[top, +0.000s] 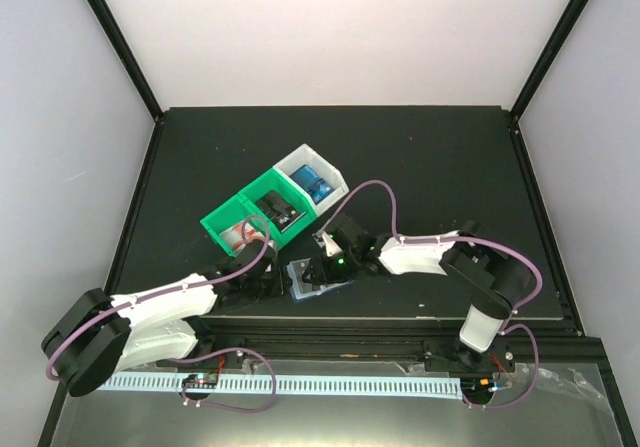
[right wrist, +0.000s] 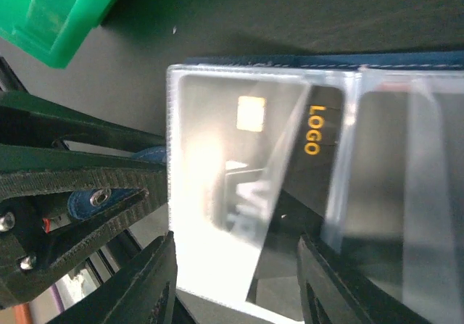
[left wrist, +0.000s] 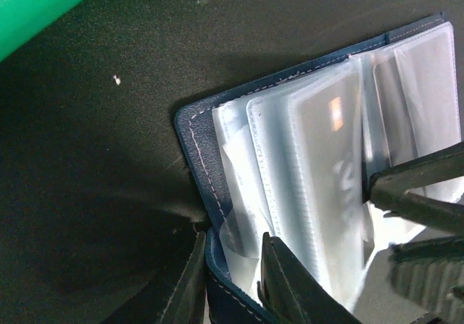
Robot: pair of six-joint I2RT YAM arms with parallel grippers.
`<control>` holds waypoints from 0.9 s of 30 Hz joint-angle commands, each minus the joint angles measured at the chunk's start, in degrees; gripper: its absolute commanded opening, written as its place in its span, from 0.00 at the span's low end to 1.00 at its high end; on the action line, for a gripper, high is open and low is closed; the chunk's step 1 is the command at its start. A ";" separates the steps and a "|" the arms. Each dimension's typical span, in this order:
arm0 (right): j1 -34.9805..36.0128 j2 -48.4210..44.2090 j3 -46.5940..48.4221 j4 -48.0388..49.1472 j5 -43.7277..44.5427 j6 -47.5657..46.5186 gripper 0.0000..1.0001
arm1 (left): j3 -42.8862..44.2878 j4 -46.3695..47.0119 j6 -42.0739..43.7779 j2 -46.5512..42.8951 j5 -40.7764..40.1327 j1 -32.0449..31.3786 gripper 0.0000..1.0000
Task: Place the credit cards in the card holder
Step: Insert the credit card into the card holder.
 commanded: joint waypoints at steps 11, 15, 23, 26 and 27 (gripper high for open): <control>2.78 -2.65 3.45 -7.87 8.95 -3.66 0.44 | -0.25 0.00 1.39 -1.97 1.29 0.00 0.22; 2.75 -7.28 2.38 -9.95 15.36 -2.81 0.47 | 1.38 -2.75 2.44 -3.15 0.35 0.01 0.26; 2.66 -15.23 -0.25 -13.41 24.99 -2.30 0.51 | 3.34 -10.97 4.58 -5.07 -0.84 0.07 0.37; 2.57 -15.59 -0.93 -13.57 26.05 -1.54 0.51 | 3.38 -11.16 4.81 -4.68 -0.55 0.08 0.30; 2.49 -15.64 -1.07 -13.58 26.31 -1.32 0.51 | 3.56 -11.18 4.85 -4.53 -0.55 0.07 0.28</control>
